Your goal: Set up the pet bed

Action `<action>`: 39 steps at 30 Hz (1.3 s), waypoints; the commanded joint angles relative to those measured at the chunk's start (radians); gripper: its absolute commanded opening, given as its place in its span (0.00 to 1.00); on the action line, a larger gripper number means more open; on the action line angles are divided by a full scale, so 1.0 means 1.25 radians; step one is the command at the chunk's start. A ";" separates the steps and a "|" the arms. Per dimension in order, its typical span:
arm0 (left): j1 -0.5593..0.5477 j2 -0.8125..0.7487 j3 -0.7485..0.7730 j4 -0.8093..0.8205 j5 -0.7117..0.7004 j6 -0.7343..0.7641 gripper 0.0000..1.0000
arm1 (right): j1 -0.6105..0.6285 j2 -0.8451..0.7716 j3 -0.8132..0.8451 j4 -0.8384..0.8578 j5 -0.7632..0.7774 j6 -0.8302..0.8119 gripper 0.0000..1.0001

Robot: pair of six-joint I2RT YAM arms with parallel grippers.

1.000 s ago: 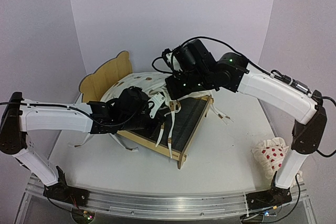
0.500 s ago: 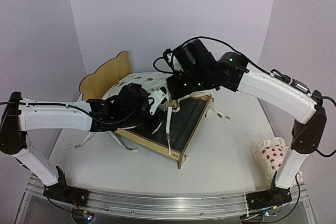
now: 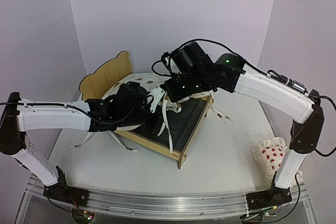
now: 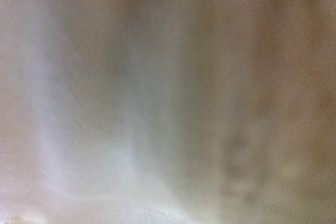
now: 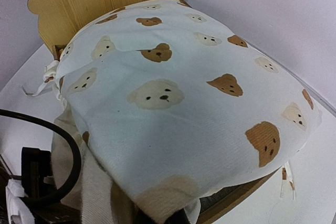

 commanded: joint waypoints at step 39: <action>-0.003 0.052 -0.140 0.105 -0.001 -0.205 0.00 | 0.012 -0.009 -0.090 0.035 -0.016 0.053 0.00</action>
